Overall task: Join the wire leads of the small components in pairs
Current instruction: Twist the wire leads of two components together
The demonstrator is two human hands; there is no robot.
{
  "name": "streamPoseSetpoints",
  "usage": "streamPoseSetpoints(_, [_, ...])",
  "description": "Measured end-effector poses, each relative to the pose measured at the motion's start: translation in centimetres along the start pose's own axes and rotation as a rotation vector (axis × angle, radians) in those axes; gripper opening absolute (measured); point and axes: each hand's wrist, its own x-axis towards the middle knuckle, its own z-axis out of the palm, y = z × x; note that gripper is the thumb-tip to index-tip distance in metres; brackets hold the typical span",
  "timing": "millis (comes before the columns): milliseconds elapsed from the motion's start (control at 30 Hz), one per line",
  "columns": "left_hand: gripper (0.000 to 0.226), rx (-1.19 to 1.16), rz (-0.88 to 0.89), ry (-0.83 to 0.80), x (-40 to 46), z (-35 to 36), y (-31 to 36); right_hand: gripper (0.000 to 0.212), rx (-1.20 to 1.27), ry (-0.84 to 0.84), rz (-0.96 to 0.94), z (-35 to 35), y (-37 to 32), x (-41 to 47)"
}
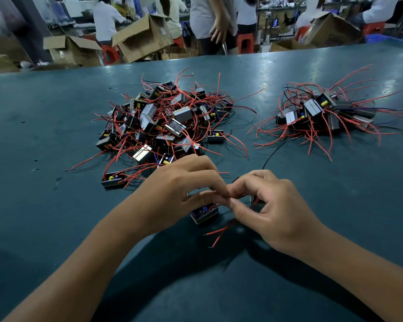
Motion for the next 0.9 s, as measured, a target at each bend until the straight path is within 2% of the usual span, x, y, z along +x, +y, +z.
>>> streamPoseSetpoints(167, [0.012,-0.060,-0.077,-0.088,0.1,0.2,0.2,0.005,-0.066,0.001,-0.018,0.0,0.0,0.1])
streamPoseSetpoints(400, [0.012,-0.275,-0.228,-0.192,0.0,-0.3,0.8,0.003,-0.087,0.004,-0.028,-0.1,0.1,0.1])
streamPoseSetpoints(700, [0.014,-0.166,-0.170,-0.164,0.2,-0.2,1.0,0.006,-0.118,0.023,-0.044,0.1,0.3,0.2])
streamPoseSetpoints(900, [0.013,-0.214,-0.269,-0.143,0.4,0.3,1.5,0.003,-0.142,0.054,-0.033,0.2,0.2,0.1])
